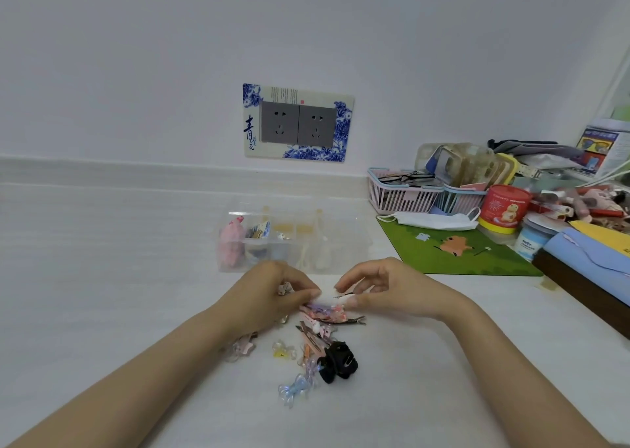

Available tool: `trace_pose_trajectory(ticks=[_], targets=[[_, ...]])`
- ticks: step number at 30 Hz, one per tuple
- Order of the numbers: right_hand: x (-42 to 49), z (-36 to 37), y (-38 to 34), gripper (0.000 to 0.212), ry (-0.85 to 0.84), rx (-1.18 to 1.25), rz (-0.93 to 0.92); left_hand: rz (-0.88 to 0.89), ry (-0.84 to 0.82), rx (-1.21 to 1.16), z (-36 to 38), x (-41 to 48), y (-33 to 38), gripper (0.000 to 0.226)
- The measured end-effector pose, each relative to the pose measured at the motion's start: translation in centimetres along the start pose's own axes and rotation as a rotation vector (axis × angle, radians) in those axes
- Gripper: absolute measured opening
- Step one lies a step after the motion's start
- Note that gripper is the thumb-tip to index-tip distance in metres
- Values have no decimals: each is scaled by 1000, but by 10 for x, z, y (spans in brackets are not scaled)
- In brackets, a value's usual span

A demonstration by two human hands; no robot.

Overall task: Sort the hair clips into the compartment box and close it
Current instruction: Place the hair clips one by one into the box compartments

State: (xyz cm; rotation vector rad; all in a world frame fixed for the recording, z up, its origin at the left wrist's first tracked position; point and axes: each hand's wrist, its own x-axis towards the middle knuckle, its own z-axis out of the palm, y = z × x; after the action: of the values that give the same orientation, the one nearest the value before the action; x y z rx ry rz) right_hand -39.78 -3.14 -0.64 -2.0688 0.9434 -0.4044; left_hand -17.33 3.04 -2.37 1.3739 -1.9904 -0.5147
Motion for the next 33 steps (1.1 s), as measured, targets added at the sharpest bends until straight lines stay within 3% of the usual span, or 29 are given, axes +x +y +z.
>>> trace_pose_trajectory(ticks=[4,9,11,14,19,21,27,33], targets=[[2,1,-3,17,106,138,-62,-53,181,-149,0,1,4,12],[11,10,-20,17,385,502,-158,-82,371,-377,-1,4,5,13],[17,9,-25,15,459,620,-166,-67,394,-373,-2,5,6,13],[32,-7,-34,7,552,663,-164,-6,386,-174,-6,3,2,17],[63,-45,-35,7,667,393,-148,89,394,142,-17,4,-9,32],[75,-50,-31,17,633,258,-122,82,400,169,-20,6,-15,33],[97,-42,-26,14,393,-35,-57,64,362,197,-20,10,-28,35],[103,-34,-21,16,383,-241,-77,108,346,199,-20,9,-24,37]])
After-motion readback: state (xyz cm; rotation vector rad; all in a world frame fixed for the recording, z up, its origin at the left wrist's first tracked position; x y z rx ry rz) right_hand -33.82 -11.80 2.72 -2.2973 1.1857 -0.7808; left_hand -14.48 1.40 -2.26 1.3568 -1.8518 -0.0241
